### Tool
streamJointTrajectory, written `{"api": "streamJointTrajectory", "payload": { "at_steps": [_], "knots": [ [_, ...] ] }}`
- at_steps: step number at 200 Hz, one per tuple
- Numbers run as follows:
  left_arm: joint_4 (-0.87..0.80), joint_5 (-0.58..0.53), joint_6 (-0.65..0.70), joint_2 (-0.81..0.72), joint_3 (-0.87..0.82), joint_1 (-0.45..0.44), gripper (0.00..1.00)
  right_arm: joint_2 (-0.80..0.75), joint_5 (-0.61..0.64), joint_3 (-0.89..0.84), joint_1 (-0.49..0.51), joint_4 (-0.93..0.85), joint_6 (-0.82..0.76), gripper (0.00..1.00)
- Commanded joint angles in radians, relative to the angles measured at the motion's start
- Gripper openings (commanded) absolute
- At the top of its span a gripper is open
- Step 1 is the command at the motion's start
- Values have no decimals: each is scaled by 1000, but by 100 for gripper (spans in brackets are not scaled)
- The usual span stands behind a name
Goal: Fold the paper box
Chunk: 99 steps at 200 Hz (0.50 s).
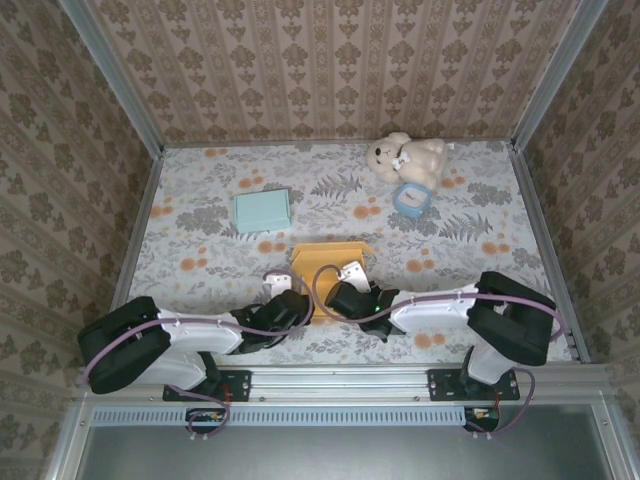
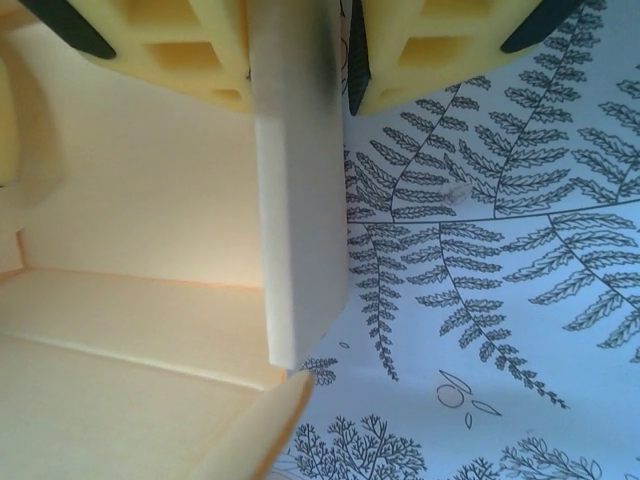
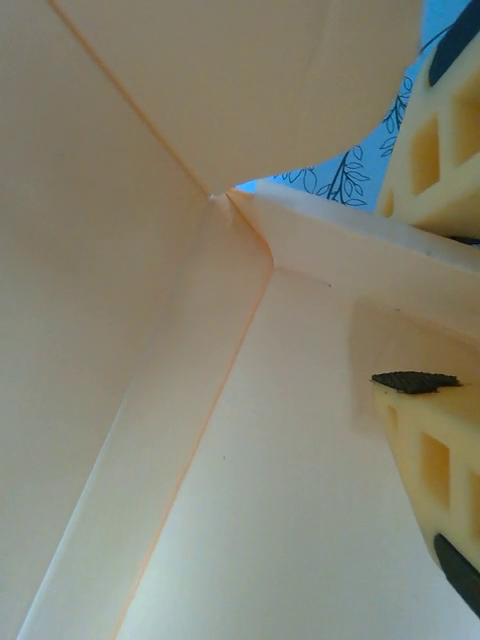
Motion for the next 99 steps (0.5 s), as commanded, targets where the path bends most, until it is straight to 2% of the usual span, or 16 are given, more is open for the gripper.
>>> {"api": "streamJointTrajectory", "payload": {
  "at_steps": [1, 36, 99],
  "knots": [
    [-52, -1, 18, -5, 18, -8, 29, -93, -82, -38, -2, 59, -9, 45],
    [-53, -2, 19, -4, 22, -11, 29, -208, -154, -71, -14, 69, -5, 53],
    [-59, 0, 31, -19, 28, -14, 29, -406, -156, -148, -19, 52, 15, 54]
  ]
}}
